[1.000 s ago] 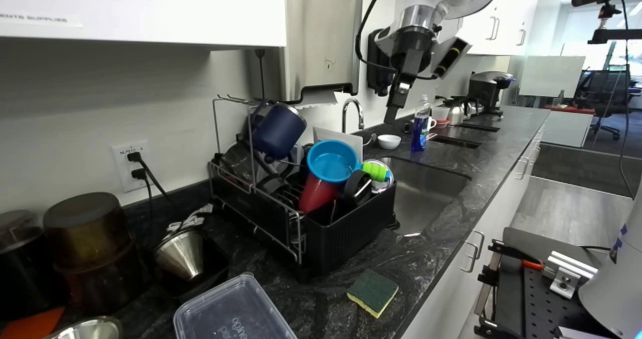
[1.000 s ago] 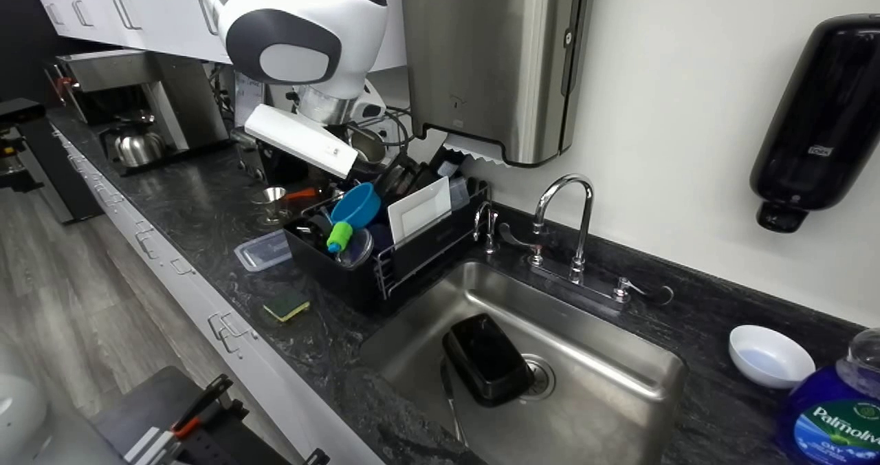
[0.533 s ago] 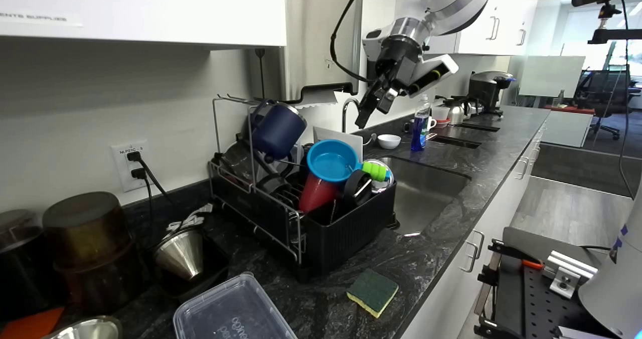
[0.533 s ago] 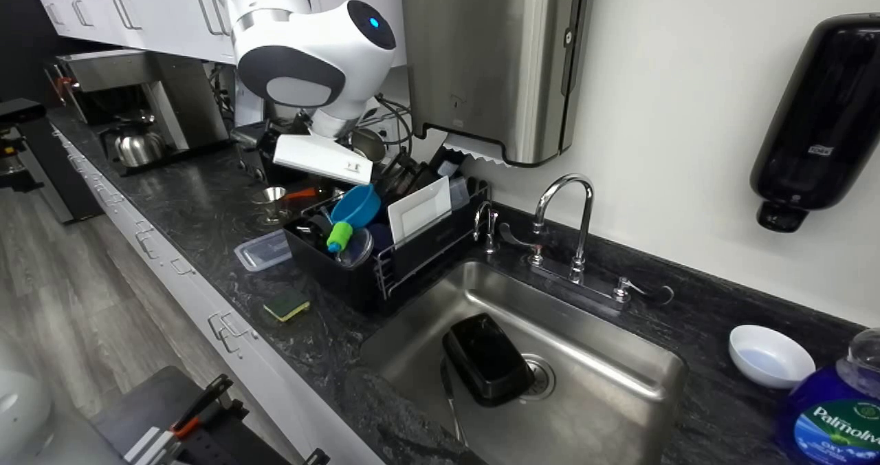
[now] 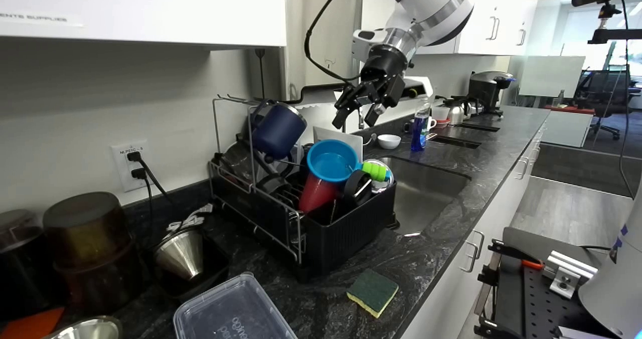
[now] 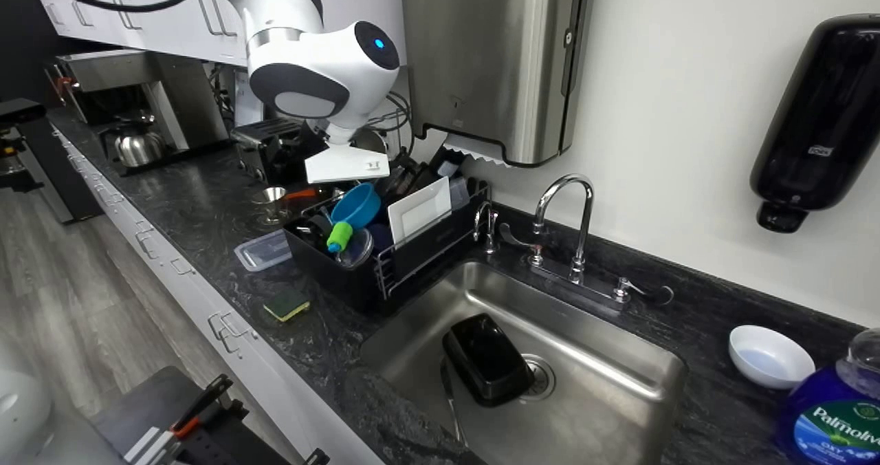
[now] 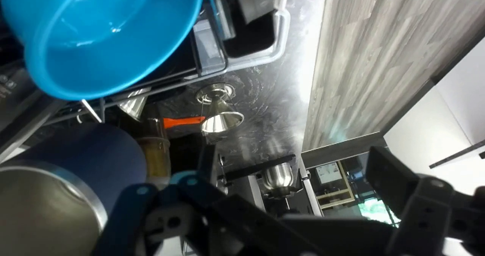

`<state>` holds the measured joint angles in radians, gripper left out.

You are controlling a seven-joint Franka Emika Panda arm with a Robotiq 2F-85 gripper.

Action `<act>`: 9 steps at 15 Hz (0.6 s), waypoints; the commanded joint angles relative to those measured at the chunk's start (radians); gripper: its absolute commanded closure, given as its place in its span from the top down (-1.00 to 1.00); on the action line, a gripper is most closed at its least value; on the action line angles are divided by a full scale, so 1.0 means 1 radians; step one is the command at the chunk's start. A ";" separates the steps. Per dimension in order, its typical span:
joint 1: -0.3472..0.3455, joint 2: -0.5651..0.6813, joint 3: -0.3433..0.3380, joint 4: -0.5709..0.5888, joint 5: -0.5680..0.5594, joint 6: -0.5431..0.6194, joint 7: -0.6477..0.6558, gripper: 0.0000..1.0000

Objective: Put the blue cup in the sink

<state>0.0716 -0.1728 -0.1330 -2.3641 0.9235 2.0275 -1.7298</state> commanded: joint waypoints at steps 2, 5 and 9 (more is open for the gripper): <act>-0.023 0.098 0.037 0.074 0.103 0.067 -0.163 1.00; -0.031 0.151 0.050 0.116 0.140 0.089 -0.229 1.00; -0.046 0.200 0.052 0.177 0.159 0.087 -0.265 1.00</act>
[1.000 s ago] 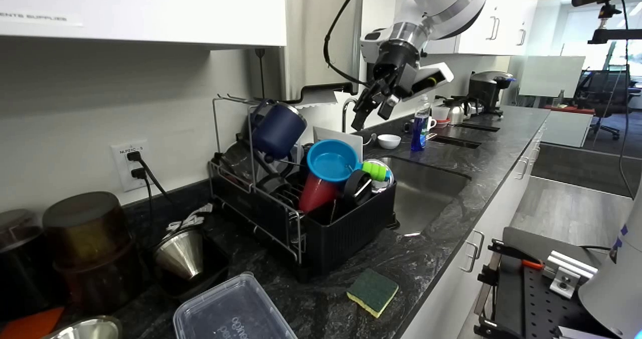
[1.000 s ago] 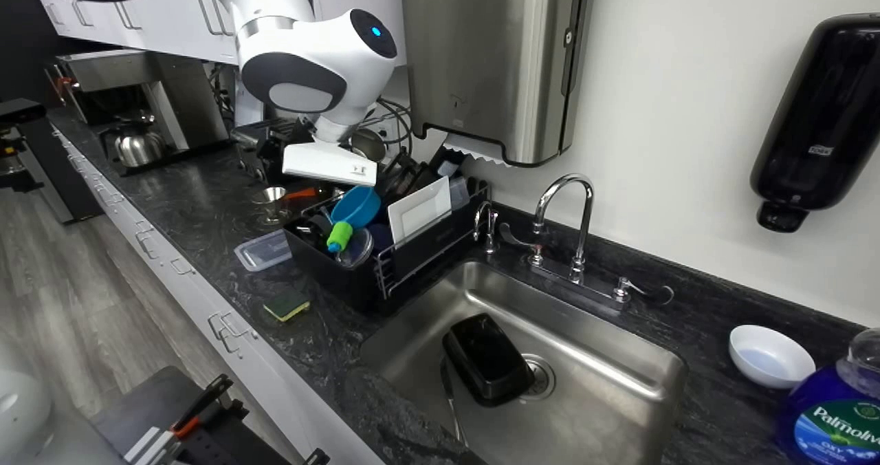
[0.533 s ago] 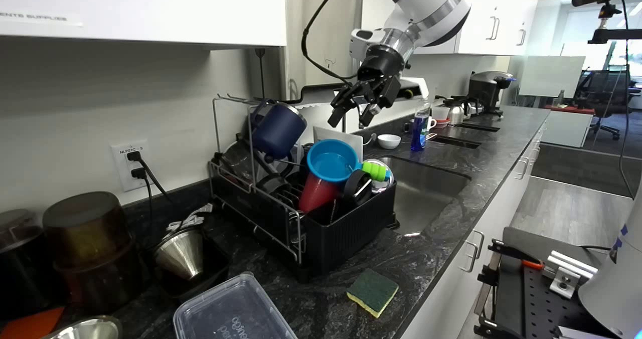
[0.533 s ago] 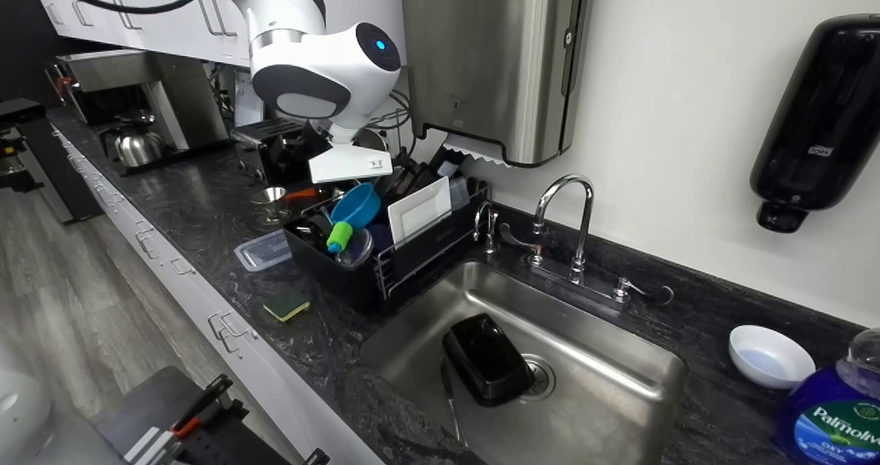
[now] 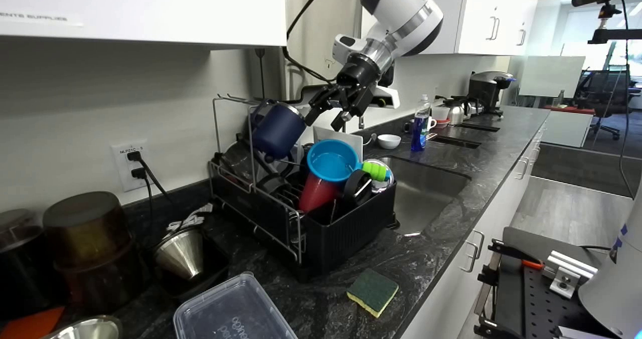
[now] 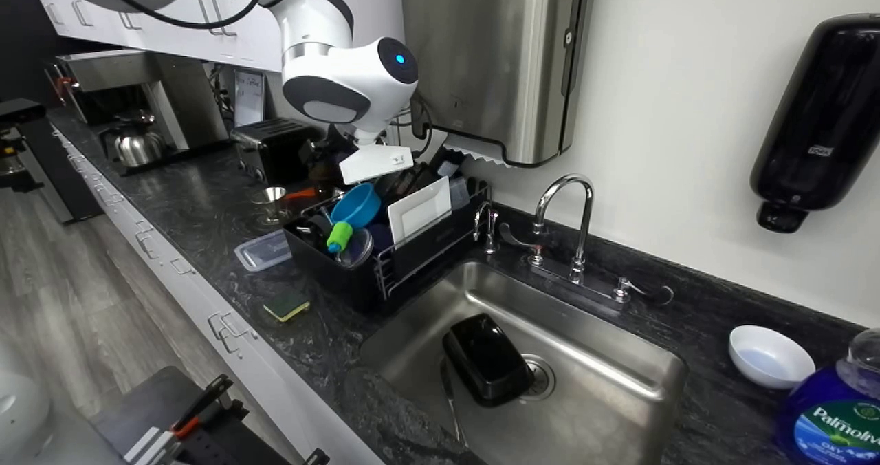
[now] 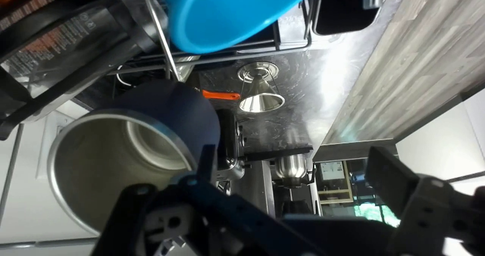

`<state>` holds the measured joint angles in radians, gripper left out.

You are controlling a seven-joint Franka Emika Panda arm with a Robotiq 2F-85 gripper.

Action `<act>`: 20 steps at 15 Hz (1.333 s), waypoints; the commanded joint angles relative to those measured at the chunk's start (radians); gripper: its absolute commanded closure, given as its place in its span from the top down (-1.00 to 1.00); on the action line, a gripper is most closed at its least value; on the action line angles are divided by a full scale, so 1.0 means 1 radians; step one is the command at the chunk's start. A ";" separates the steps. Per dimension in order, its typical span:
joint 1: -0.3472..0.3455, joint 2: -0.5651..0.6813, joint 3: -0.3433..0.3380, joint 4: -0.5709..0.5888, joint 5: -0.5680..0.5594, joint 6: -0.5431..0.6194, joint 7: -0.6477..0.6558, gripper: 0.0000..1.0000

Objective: Put the blue cup in the sink

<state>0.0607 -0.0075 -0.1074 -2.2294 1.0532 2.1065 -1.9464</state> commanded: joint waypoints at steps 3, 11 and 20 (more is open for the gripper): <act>-0.055 0.039 0.021 0.080 0.017 -0.009 -0.036 1.00; -0.077 0.030 0.022 0.109 0.016 -0.024 -0.040 1.00; -0.079 0.082 0.035 0.106 0.011 -0.020 -0.045 1.00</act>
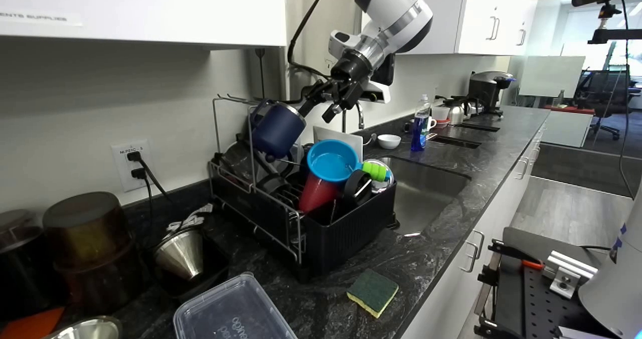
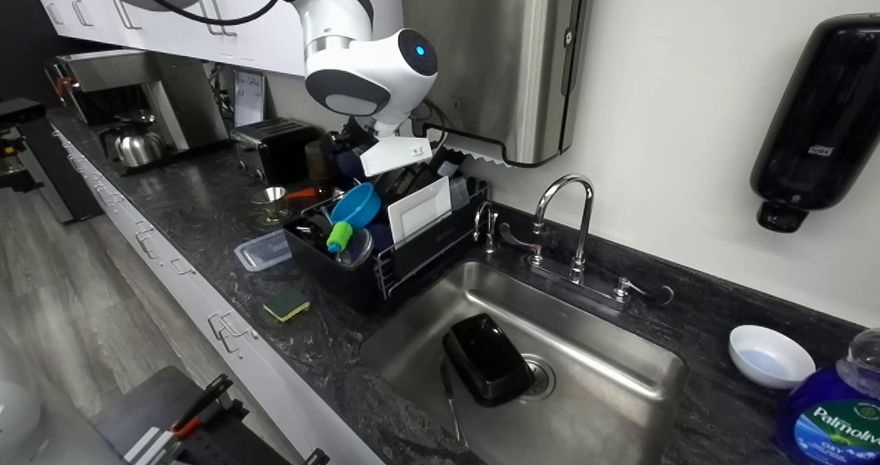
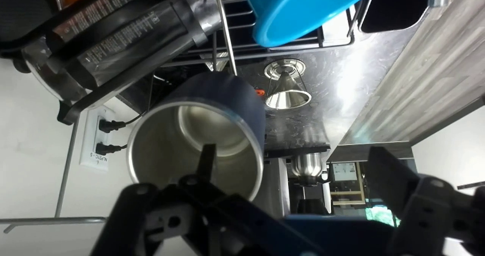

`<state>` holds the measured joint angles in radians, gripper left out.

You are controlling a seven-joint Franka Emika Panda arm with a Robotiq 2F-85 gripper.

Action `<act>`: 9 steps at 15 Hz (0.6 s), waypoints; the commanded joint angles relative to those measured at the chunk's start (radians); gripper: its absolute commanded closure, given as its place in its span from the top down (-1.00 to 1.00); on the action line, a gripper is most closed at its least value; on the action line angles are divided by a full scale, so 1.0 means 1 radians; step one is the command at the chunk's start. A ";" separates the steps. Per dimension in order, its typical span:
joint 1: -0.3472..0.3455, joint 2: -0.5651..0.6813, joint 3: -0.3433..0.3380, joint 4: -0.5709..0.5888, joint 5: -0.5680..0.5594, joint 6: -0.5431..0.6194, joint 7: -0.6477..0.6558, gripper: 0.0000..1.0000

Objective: Put the blue cup in the sink

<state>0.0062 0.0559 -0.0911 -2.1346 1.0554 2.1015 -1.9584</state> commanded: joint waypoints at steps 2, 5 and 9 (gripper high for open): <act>-0.024 0.027 0.021 0.013 0.016 -0.011 -0.030 1.00; -0.021 0.014 0.024 0.002 -0.005 0.004 0.009 1.00; -0.020 0.014 0.026 0.002 -0.007 0.010 0.022 1.00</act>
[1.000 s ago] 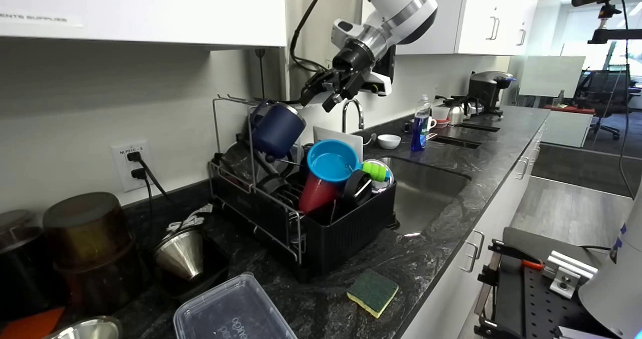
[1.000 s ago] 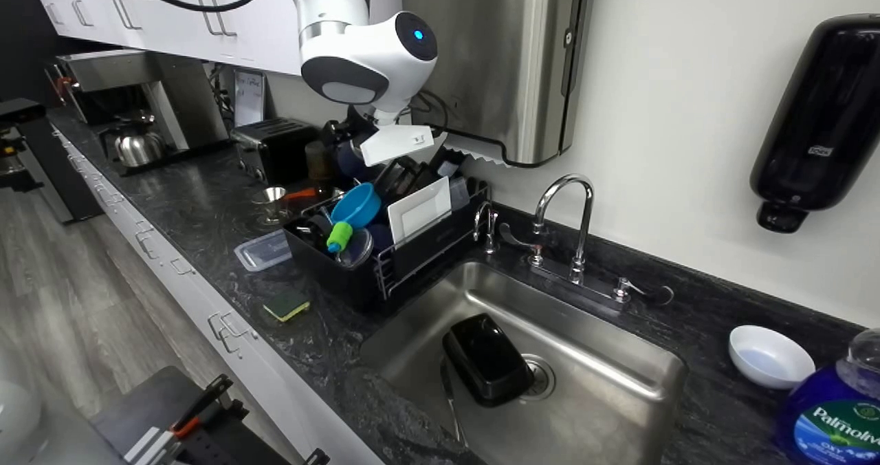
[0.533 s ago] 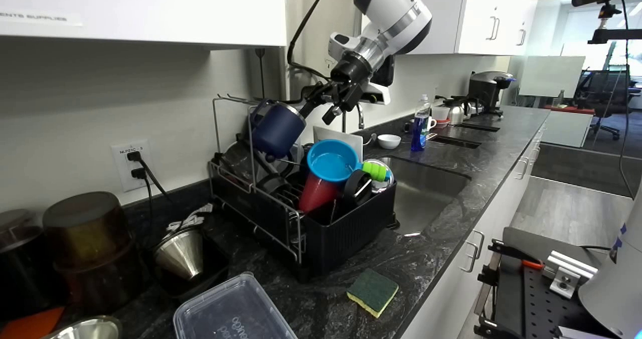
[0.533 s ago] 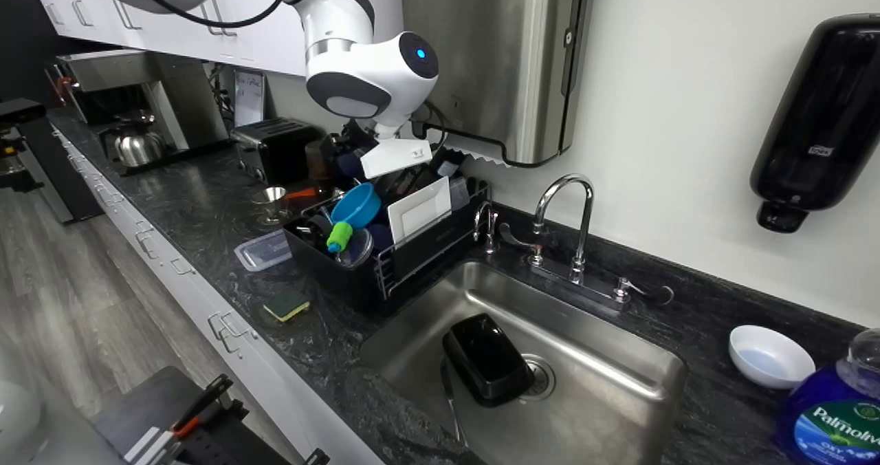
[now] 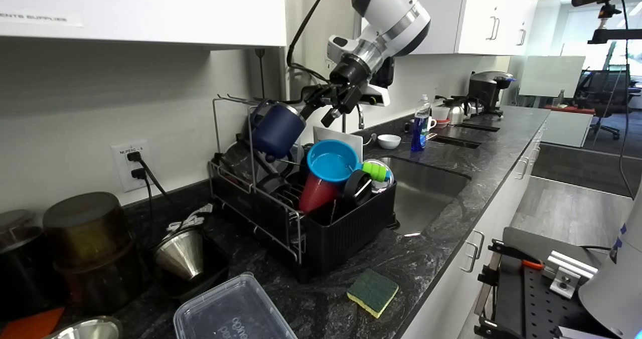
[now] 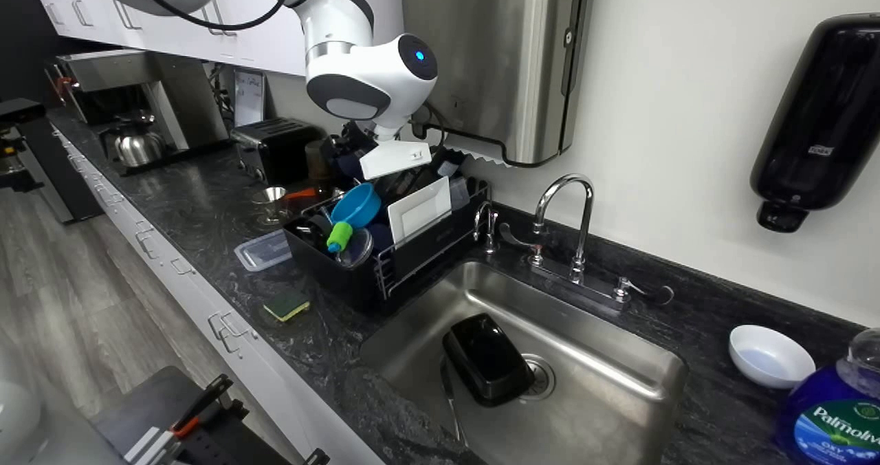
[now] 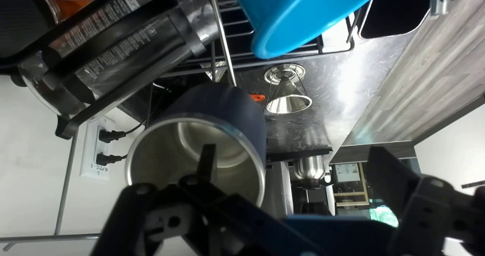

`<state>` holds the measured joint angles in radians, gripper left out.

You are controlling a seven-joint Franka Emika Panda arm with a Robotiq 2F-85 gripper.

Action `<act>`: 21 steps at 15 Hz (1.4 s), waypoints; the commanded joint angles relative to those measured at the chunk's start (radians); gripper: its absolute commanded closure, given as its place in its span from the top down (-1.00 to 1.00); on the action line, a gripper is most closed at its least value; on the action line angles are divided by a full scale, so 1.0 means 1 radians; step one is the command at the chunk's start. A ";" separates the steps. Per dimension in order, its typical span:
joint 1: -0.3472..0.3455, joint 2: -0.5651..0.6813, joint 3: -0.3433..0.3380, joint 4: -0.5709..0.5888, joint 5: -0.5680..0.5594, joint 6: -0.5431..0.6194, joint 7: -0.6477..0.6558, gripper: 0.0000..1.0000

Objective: Put the blue cup in the sink

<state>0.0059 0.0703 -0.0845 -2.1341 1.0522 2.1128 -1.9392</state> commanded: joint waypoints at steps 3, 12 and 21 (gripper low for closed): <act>-0.020 -0.002 0.021 -0.003 0.006 0.009 -0.006 1.00; -0.017 0.004 0.039 0.007 0.030 0.000 -0.046 1.00; -0.017 0.011 0.044 0.007 0.040 -0.012 -0.093 1.00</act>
<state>0.0060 0.0702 -0.0578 -2.1330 1.0573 2.1116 -1.9743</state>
